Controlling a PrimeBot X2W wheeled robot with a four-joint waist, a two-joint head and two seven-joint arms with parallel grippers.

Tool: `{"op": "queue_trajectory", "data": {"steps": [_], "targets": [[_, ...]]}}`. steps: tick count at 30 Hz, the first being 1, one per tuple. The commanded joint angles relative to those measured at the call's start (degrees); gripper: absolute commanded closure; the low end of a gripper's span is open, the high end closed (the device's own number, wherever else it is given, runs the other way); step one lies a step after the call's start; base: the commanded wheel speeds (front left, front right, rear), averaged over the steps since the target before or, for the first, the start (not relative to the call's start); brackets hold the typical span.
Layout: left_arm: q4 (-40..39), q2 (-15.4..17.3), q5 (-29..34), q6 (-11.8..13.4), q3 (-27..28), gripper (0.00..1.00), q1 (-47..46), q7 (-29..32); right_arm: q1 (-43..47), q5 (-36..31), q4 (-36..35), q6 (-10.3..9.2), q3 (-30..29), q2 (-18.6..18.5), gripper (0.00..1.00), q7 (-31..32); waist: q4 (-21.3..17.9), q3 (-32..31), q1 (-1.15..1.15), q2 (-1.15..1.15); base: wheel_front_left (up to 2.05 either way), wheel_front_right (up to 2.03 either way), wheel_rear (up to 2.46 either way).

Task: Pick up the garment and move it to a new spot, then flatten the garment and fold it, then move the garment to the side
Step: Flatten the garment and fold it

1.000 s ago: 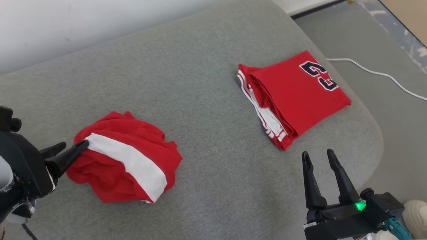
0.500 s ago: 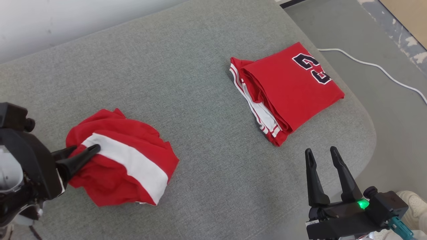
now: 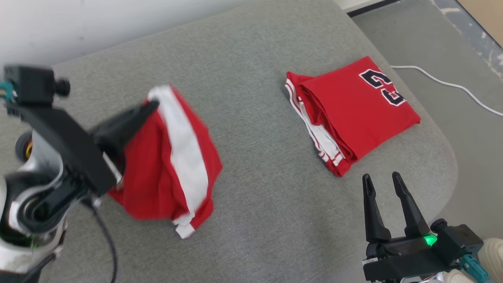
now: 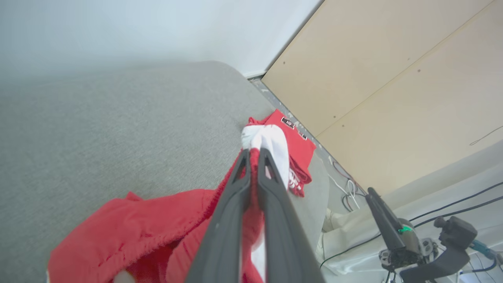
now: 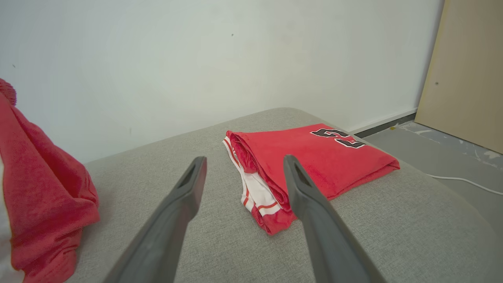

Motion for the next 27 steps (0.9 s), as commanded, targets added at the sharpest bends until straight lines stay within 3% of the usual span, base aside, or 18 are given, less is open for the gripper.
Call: {"op": "queue_trajectory", "data": {"steps": [1, 7, 12, 18, 21, 24, 27], "targets": [[-0.57, -1.88, -0.08, 0.17, 0.59, 1.0, -2.11, -1.92, -0.56, -0.29, 0.16, -0.15, -0.12, 0.02, 0.0, -0.01, 1.1, -0.77, 0.0, -0.01, 0.0, 0.0, 0.0], [-3.0, -8.68, 0.58, 2.01, 3.08, 1.0, -9.16, -9.58, -0.35, -1.02, 0.58, -0.15, -0.28, 0.01, 0.0, 0.0, 3.93, -2.47, 0.0, -0.01, 0.0, 0.0, 0.0], [-5.31, -13.02, 1.26, 6.05, 4.43, 1.0, -12.24, -13.49, 0.37, -1.68, 1.08, -0.15, -0.74, 0.0, 0.0, 0.0, 6.61, -4.43, 0.0, -0.01, 0.0, 0.0, 0.0], [-3.44, -11.11, 9.25, 15.93, 4.36, 1.0, -6.18, -14.43, 0.79, -2.21, 1.44, -0.15, -0.41, 0.02, 0.0, -0.01, 9.73, -6.41, 0.0, -0.01, 0.0, 0.0, 0.0], [-1.4, -9.2, 11.6, 19.4, 5.55, 1.0, 0.74, -14.88, 0.78, -2.44, 1.41, -0.15, -0.22, 0.01, 0.0, 0.0, 10.93, -6.92, 0.0, -0.01, 0.0, 0.0, 0.0], [1.63, -6.93, 13.68, 21.03, 7.47, 1.0, 7.9, -16.67, 0.74, -2.8, 1.44, -0.15, 0.01, 0.0, 0.0, -0.01, 11.87, -7.14, 0.0, -0.01, 0.0, 0.0, 0.0], [4.33, -5.43, 15.48, 20.8, 7.85, 1.0, 12.54, -18.65, 0.82, -2.85, 1.41, -0.15, 0.1, 0.01, 0.0, 0.0, 12.4, -7.23, 0.0, -0.01, 0.0, 0.0, 0.0]]}}
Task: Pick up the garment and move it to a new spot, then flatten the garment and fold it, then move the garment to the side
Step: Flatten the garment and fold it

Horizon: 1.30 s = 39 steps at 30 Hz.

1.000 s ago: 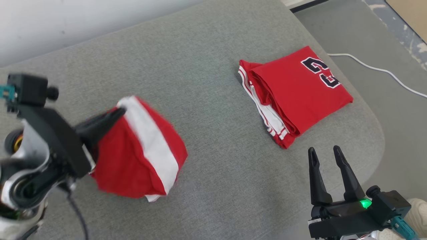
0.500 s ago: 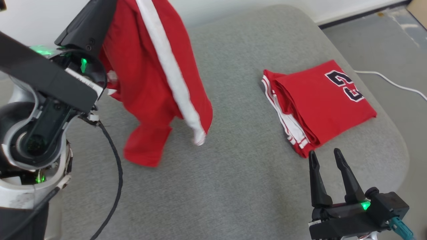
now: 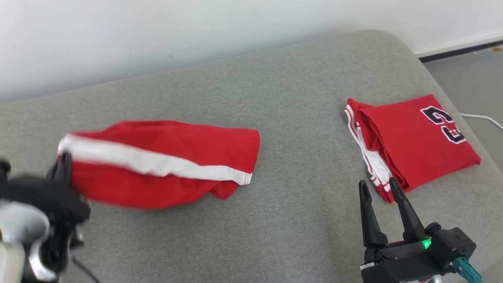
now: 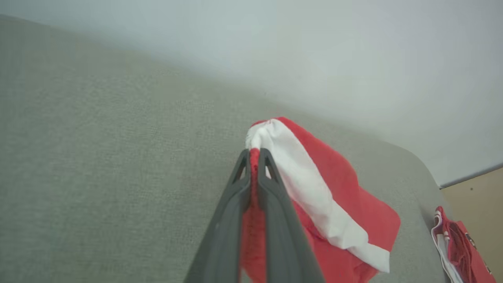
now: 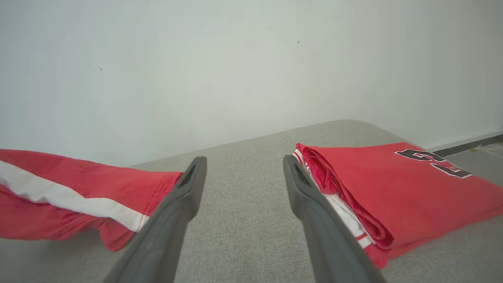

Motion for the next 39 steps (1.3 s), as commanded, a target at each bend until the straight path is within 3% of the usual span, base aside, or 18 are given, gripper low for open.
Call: {"op": "queue_trajectory", "data": {"steps": [1, 5, 13, 14, 15, 16, 22, 28, 33, 39], "targets": [[0.75, -0.18, 0.68, -0.42, 0.22, 1.0, 1.52, -1.29, 0.39, -0.2, 0.0, -0.15, -0.08, -0.03, 0.0, 0.0, 0.89, -0.49, 0.01, 0.0, 0.0, 0.0, 0.0], [5.66, -0.82, 2.54, -2.03, 0.11, 1.0, 7.02, -7.16, 0.38, -0.67, 0.01, -0.15, 0.0, 0.0, 0.0, 0.0, 1.93, -0.38, 0.01, 0.0, 0.0, 0.0, 0.0], [13.92, -5.16, 7.35, -2.37, -1.68, 0.97, 10.98, -19.5, 0.57, -1.5, 0.29, -0.15, -0.27, -0.01, 0.0, 0.0, 3.59, -0.65, 0.01, 0.0, 0.0, 0.0, 0.0], [14.7, -5.59, 8.07, -2.55, -2.25, 0.78, 11.07, -20.53, 0.59, -1.51, 0.35, -0.15, -0.15, -0.02, 0.0, 0.0, 3.72, -0.72, 0.01, 0.0, 0.0, 0.0, 0.0], [15.37, -6.29, 8.42, -2.63, -2.68, 0.26, 11.28, -21.56, 0.6, -1.51, 0.39, -0.15, -0.09, -0.01, 0.0, 0.0, 3.86, -0.8, 0.01, 0.0, 0.0, 0.0, 0.0], [15.87, -6.62, 9.09, -2.49, -3.04, 0.0, 11.53, -22.67, 0.62, -1.55, 0.44, -0.15, -0.03, -0.02, 0.0, 0.0, 3.96, -0.89, 0.01, 0.0, 0.0, 0.0, 0.0], [16.67, -8.14, 11.21, -4.66, -4.82, 0.0, 13.6, -29.99, 1.29, -1.61, 0.3, -0.15, -0.72, -0.02, 0.0, 0.0, 5.14, -1.3, 0.01, 0.0, 0.0, 0.0, 0.0], [16.81, -7.27, 14.49, -7.53, -4.46, 0.0, 15.74, -37.6, 2.06, -2.6, 0.44, -0.15, -2.34, -0.02, 0.0, 0.0, 6.99, -2.14, 0.01, 0.0, 0.0, 0.0, 0.0], [13.9, -8.41, 20.92, -11.08, -2.17, 0.0, 17.28, -38.82, 2.39, -3.89, 0.68, -0.15, -3.64, 0.01, 0.0, 0.0, 9.47, -3.41, 0.01, 0.0, 0.0, 0.0, 0.0], [8.56, -13.48, 30.38, -16.24, 3.03, 0.0, 21.57, -38.77, 3.48, -4.97, 1.86, -0.15, -4.17, -0.02, 0.0, 0.0, 12.43, -5.69, 0.01, 0.0, 0.0, 0.0, 0.0]]}}
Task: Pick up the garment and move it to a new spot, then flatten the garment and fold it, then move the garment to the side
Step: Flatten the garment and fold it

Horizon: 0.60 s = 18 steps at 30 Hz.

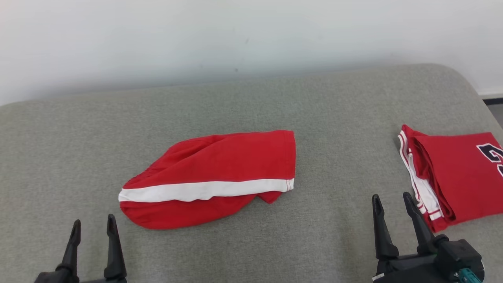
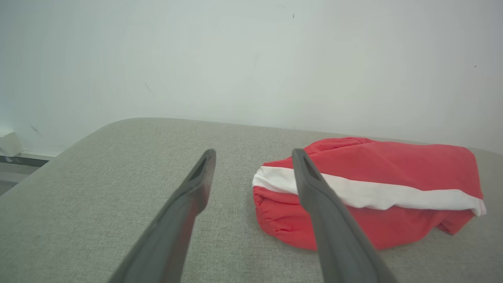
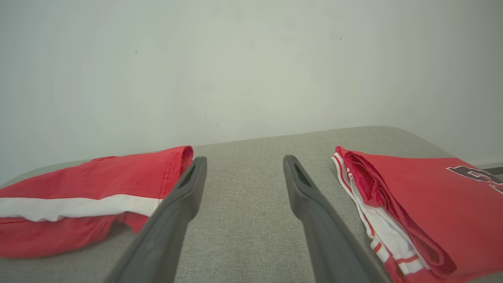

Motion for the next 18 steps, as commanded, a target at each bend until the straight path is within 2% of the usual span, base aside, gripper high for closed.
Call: {"op": "queue_trajectory", "data": {"steps": [1, 9, 18], "targets": [[-1.43, -1.94, 2.89, -1.94, 1.81, 0.0, 2.06, -0.14, 1.42, -0.54, 0.7, -0.15, -0.08, 0.0, 0.0, -0.01, 2.5, -2.51, 0.0, 0.0, 0.0, 0.0, 0.0], [-1.3, -5.69, 7.8, -7.16, 7.52, 0.0, 6.41, -0.15, 3.76, -0.75, 3.23, -0.15, 0.57, 0.0, 0.0, -0.01, 4.27, -5.29, 0.0, 0.0, 0.0, 0.0, 0.0], [2.03, -6.88, 11.13, -9.79, 9.76, 0.0, 8.18, -0.15, 4.49, -1.06, 5.25, -0.15, 1.02, 0.0, 0.0, -0.01, 5.43, -6.8, 0.0, 0.0, 0.0, 0.0, 0.0]]}}
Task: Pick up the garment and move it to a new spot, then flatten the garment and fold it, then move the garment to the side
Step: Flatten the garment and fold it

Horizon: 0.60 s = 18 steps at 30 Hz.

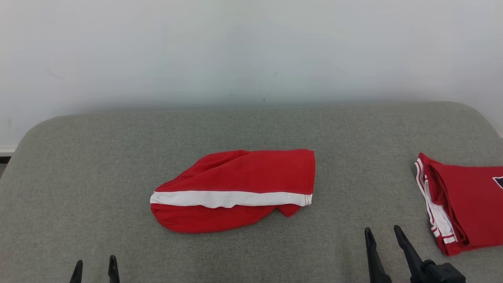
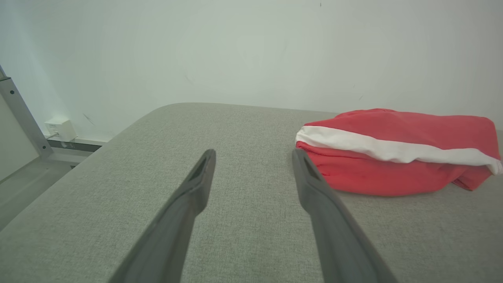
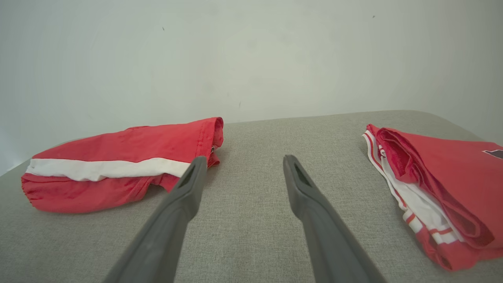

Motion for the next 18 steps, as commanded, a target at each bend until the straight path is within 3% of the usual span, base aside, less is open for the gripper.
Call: {"op": "queue_trajectory", "data": {"steps": [1, 18], "targets": [[0.34, -0.21, 0.72, -0.23, 0.06, 0.0, 0.43, -0.14, 0.03, -0.58, 0.01, -0.15, -0.03, -0.01, 0.0, -0.01, 0.4, -0.32, 0.01, 0.0, 0.0, 0.0, 0.0], [2.73, -0.02, -0.5, -1.08, -1.75, 0.0, 0.21, -0.15, -0.24, 0.14, -0.2, -0.15, -0.06, -0.01, 0.0, -0.01, 0.25, -0.23, 0.01, 0.0, 0.0, 0.0, 0.0]]}}
